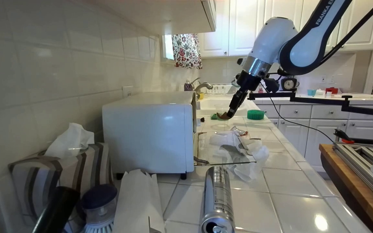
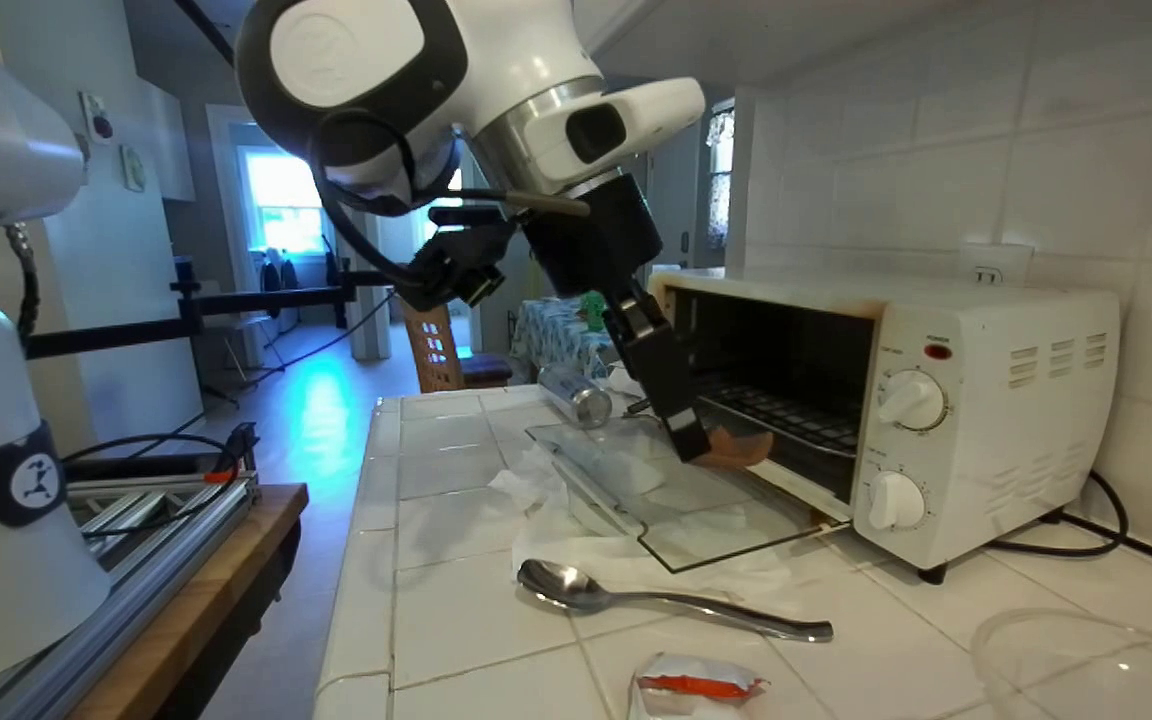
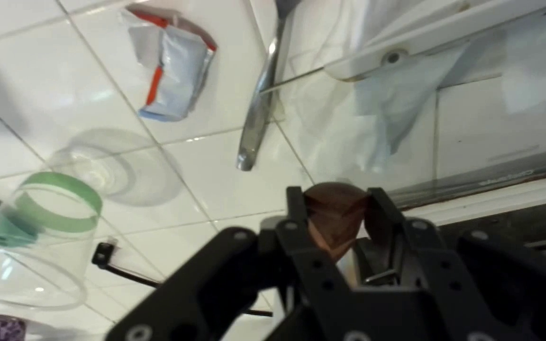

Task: Take the brown object out of the oven.

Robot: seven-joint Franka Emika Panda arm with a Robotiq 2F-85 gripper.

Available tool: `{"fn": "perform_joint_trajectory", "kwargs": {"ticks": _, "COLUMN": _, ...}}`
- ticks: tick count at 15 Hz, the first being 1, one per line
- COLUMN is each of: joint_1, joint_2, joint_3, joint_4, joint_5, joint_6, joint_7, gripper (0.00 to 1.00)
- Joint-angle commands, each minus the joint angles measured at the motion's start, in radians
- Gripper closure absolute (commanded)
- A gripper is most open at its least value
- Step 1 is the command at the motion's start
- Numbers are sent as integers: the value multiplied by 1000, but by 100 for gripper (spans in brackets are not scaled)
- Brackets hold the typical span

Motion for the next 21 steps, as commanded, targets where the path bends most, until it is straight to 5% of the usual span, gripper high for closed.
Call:
{"fn": "perform_joint_trajectory", "kwargs": {"ticks": 1, "joint_1": -72, "joint_2": 8, "joint_3": 1, "joint_4": 0, "joint_5": -41, "joint_6": 26, "joint_7": 51, "gripper": 88}}
{"fn": "perform_joint_trajectory", "kwargs": {"ticks": 13, "joint_1": -264, "joint_2": 64, "joint_3": 23, "joint_4": 13, "joint_5": -79, "joint_6": 77, "joint_7": 101, "gripper": 88}}
{"fn": "perform_joint_trajectory", "kwargs": {"ticks": 21, "joint_1": -319, "joint_2": 118, "joint_3": -57, "joint_4": 20, "joint_5": -202, "joint_6": 71, "joint_7": 244, "gripper": 88}}
